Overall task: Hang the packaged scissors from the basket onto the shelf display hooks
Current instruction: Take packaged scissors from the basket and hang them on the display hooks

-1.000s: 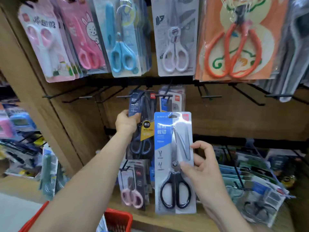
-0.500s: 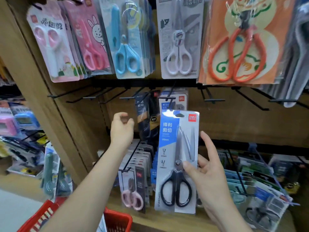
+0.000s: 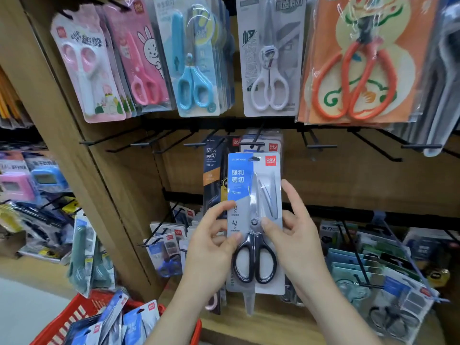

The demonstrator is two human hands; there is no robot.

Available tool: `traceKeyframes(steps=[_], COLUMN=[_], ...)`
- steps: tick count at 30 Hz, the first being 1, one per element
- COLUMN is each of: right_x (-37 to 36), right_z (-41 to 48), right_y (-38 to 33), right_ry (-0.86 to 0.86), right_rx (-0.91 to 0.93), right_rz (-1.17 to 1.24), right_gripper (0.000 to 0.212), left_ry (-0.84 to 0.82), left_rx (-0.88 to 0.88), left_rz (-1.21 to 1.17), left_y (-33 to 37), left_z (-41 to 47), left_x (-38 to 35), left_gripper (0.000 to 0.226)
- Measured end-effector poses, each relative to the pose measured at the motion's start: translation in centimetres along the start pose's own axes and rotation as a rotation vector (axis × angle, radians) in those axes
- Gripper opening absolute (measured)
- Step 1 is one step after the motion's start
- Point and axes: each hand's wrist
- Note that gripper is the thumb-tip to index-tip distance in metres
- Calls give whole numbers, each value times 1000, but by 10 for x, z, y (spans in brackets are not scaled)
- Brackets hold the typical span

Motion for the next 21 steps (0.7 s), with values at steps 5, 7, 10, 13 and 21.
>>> traceKeyframes(steps=[5, 7, 10, 13, 21], right_x=[8, 13, 20, 22, 10], right_z=[1, 2, 12, 36, 78], right_y=[7, 11, 15, 18, 45], right_ry=[-56, -105, -102, -18, 137], right_rx=[-38, -70, -94, -130, -125], right_rz=[-54, -144, -271, -311, -325], right_gripper=[68, 70, 64, 53, 45], left_ry=[24, 33, 24, -29, -227], left_rx=[-22, -15, 12, 1, 50], left_rz=[44, 45, 92, 224, 249], left_y=[-6, -8, -8, -9, -26], left_z=[11, 19, 37, 52, 63], left_x=[-4, -5, -12, -22, -14], left_gripper=[56, 56, 58, 63, 92])
Point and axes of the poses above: each hand's wrist, its own z-axis towards the middle knuckle, its own x-axis out of the back of the hand, y = z × x, and after that the axes turned 12 degrees about -z, right-handed
